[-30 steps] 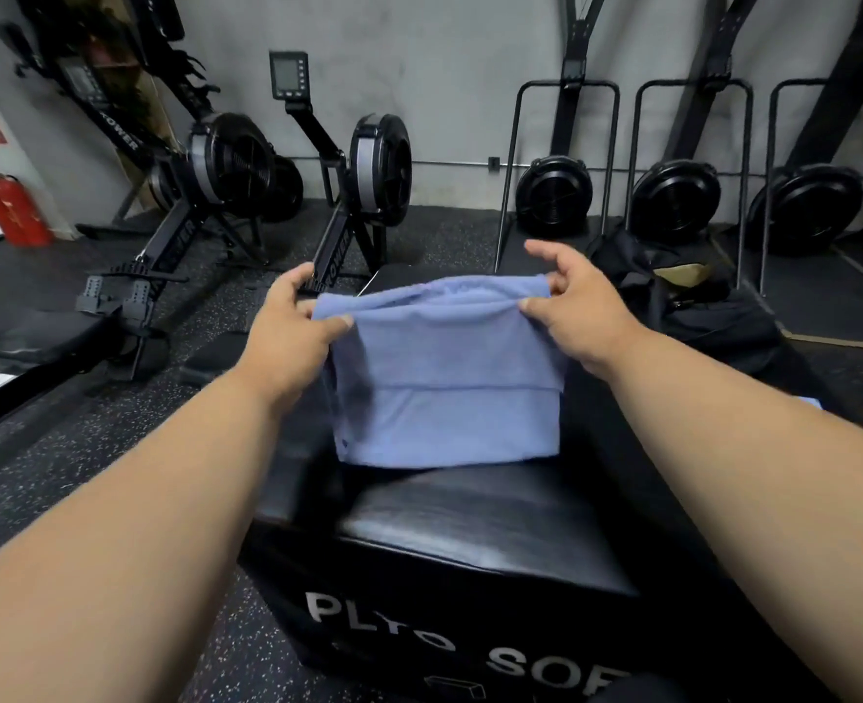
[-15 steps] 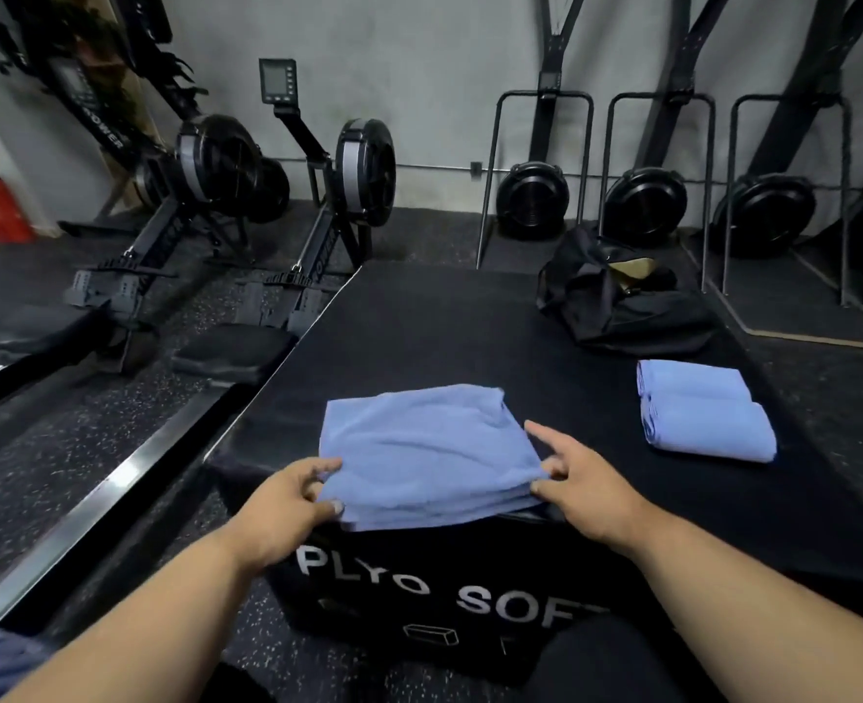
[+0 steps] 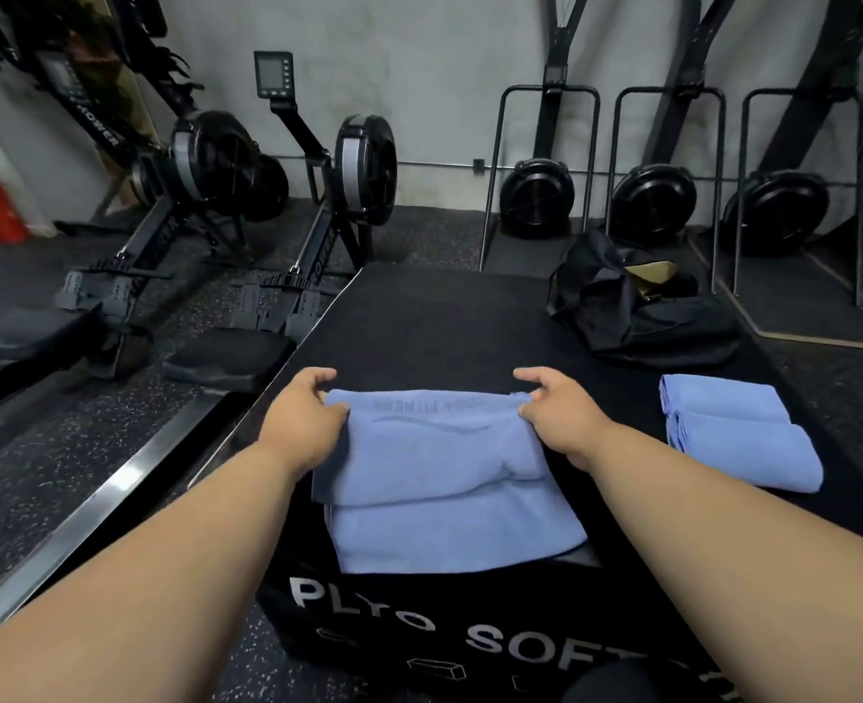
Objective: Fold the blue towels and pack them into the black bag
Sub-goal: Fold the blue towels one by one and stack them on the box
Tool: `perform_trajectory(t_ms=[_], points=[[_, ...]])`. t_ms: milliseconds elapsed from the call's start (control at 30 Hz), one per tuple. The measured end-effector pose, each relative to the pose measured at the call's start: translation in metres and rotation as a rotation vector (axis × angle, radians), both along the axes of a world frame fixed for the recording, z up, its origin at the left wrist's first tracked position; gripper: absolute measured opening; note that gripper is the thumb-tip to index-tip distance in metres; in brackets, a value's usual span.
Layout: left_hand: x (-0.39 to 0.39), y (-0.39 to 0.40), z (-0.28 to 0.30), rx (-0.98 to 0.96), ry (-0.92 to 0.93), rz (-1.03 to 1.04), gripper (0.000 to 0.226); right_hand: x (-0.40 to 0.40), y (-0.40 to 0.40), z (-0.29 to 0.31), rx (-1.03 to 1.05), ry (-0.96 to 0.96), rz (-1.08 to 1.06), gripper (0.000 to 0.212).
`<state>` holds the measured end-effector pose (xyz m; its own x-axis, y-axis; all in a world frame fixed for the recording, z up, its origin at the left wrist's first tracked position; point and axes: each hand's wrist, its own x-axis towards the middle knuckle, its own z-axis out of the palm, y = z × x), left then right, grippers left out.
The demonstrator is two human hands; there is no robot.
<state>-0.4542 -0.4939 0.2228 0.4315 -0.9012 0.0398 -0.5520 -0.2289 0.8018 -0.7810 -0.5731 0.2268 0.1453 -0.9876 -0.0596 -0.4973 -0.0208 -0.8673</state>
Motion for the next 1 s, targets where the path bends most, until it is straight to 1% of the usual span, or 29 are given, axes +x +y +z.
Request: perform_trajectory(t_ms=[67,133,200,300,367,467,533,600,633,700,800,900,967,1000], points=[[0.004,-0.015,-0.021,0.129,-0.090,-0.054,0.061,0.008,-0.017,-0.018,0.056,0.059,0.041,0.056],[0.007,-0.023,-0.035,0.172,-0.141,-0.100,0.068,0.013,-0.030,-0.030,0.074,0.116,0.093,0.060],[0.008,-0.029,-0.041,0.148,-0.162,-0.116,0.063,0.015,-0.041,-0.036,0.048,0.142,0.113,0.056],[0.008,-0.043,-0.032,0.114,-0.124,-0.099,0.056,0.020,-0.055,-0.028,0.005,0.131,0.087,0.046],[0.008,-0.056,-0.010,0.011,-0.060,-0.032,0.052,0.028,-0.067,-0.009,-0.091,0.036,0.017,0.044],[0.008,-0.071,0.050,-0.252,0.041,0.038,0.052,0.037,-0.075,0.043,-0.205,-0.224,-0.052,0.044],[0.008,-0.068,0.090,-0.383,0.125,0.038,0.053,0.034,-0.067,0.082,-0.247,-0.350,-0.046,0.043],[0.008,-0.048,0.112,-0.446,0.211,-0.001,0.052,0.024,-0.049,0.106,-0.264,-0.411,-0.017,0.043],[0.007,-0.034,0.115,-0.437,0.234,-0.026,0.051,0.018,-0.037,0.110,-0.263,-0.408,0.001,0.043],[0.003,0.001,0.104,-0.365,0.238,-0.073,0.049,0.002,-0.006,0.101,-0.246,-0.368,0.028,0.045],[-0.006,0.059,0.061,-0.200,0.241,-0.129,0.055,-0.022,0.047,0.061,-0.151,-0.260,0.062,0.048],[-0.019,0.112,0.022,-0.024,0.150,-0.187,0.044,-0.046,0.100,0.017,-0.014,-0.126,0.118,0.050],[-0.023,0.133,0.011,0.025,0.098,-0.171,0.045,-0.057,0.123,0.005,0.012,-0.050,0.122,0.047],[-0.023,0.137,0.011,0.028,0.105,-0.157,0.046,-0.059,0.129,0.007,0.004,-0.036,0.113,0.045]])
